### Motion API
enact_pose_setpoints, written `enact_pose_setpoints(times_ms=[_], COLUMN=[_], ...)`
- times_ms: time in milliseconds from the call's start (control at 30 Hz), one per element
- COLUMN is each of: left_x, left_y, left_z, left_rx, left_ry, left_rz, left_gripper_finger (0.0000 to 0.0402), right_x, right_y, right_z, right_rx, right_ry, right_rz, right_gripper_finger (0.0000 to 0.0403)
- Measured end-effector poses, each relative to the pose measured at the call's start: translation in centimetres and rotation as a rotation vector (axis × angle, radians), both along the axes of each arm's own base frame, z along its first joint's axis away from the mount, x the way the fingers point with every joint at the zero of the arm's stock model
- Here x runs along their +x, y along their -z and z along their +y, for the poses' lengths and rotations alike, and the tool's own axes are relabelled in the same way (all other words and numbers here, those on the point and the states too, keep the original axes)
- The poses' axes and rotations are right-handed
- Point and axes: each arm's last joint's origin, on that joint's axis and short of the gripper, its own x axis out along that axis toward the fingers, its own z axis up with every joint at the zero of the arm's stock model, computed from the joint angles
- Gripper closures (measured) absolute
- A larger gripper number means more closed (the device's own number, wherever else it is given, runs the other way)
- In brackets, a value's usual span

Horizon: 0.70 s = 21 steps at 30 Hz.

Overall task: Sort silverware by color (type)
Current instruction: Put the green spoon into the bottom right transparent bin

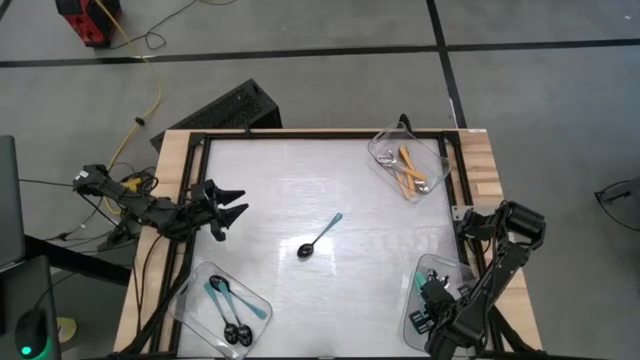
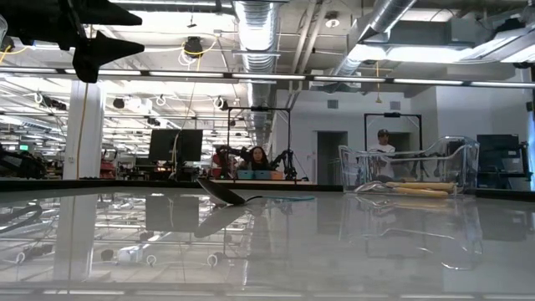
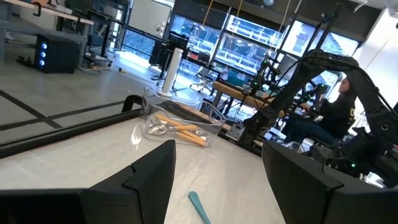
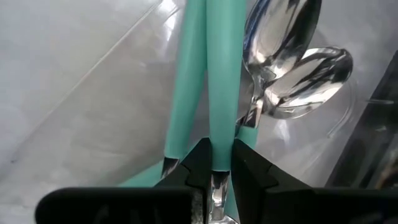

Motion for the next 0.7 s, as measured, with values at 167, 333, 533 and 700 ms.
enact_pose_setpoints(times_ms=[167, 333, 533, 700], left_x=[0.00, -0.01, -0.01, -0.01], left_y=[0.00, 0.00, -0.03, -0.03], left_z=[0.00, 0.02, 0.02, 0.02], left_rx=[0.000, 0.006, 0.005, 0.005], left_ry=[0.000, -0.007, -0.007, -0.008], left_rz=[0.000, 0.003, 0.000, 0.000], left_gripper_finger=[0.0176, 0.0176, 0.0176, 0.0176], right_x=[0.18, 0.13, 0.20, 0.12], right_y=[0.00, 0.35, 0.92, 0.94], right_z=[-0.11, -0.06, -0.41, -0.69], right_rx=[0.000, 0.015, 0.023, -0.002], right_ry=[-0.015, -0.025, -0.033, -0.031], right_rz=[0.005, -0.004, -0.006, 0.011], right_gripper_finger=[0.0337, 0.0337, 0.0337, 0.0336])
